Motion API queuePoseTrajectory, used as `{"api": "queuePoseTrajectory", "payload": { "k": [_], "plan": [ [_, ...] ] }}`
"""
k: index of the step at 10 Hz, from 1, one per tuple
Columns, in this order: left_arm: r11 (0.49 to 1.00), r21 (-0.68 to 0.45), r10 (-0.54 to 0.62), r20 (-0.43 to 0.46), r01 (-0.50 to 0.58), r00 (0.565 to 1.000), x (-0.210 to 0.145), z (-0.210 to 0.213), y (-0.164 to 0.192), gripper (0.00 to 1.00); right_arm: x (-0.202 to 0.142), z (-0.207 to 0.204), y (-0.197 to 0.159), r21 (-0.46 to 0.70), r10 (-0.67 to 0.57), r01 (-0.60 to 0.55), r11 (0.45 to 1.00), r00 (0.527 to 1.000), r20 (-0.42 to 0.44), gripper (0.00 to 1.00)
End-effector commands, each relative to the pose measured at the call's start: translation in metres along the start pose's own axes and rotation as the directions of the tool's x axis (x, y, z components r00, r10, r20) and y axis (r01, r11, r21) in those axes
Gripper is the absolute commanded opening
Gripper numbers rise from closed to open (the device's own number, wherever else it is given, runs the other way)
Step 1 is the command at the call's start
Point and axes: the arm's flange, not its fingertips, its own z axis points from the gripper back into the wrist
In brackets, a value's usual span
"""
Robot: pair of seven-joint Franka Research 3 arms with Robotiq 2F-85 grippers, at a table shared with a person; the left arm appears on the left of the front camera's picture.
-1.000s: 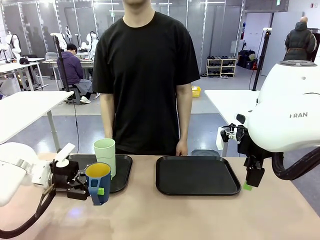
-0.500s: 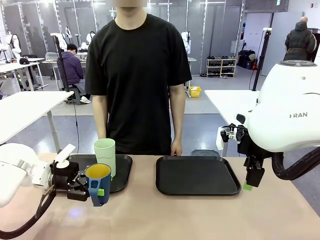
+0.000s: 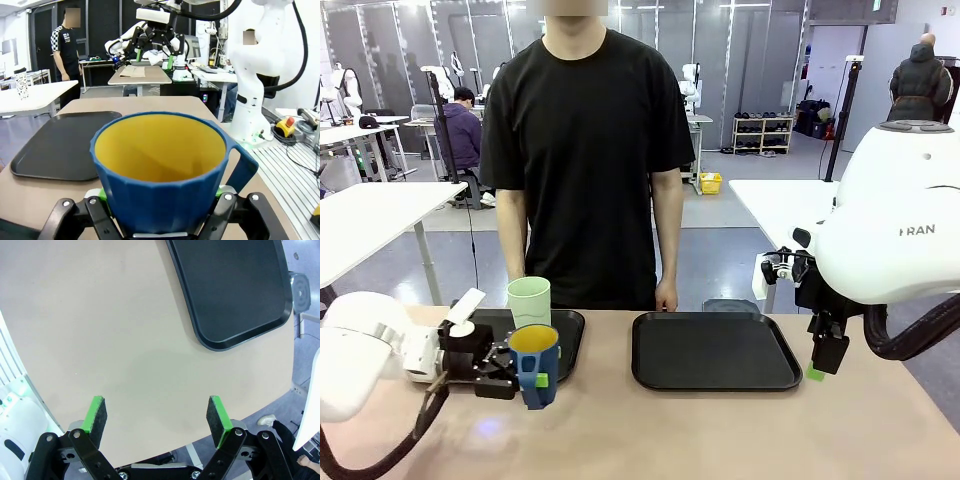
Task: Sort and store the cups by type.
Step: Pick up the Handle plastic cup and place it into the empty Flat Tray.
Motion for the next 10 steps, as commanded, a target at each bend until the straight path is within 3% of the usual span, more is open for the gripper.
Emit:
{"api": "queuePoseTrajectory", "payload": {
  "k": [1, 5, 10],
  "plan": [
    [0.998, 0.064, 0.003, -0.024, -0.001, 1.0, -0.004, -0.028, 0.002, 0.74, 0.0, 0.002, 0.002, -0.01, -0.017, 0.017, 1.0, 1.0, -0.018, 1.0],
    [0.992, 0.127, -0.016, 0.044, 0.01, 0.999, -0.01, -0.075, 0.018, 0.74, 0.0, 0.002, 0.002, -0.01, -0.017, 0.017, 1.0, 1.0, -0.018, 1.0],
    [0.979, 0.202, -0.028, 0.048, 0.018, 0.998, -0.01, -0.13, 0.052, 0.74, 0.0, 0.002, 0.002, -0.01, -0.017, 0.017, 1.0, 1.0, -0.018, 1.0]
  ]
}}
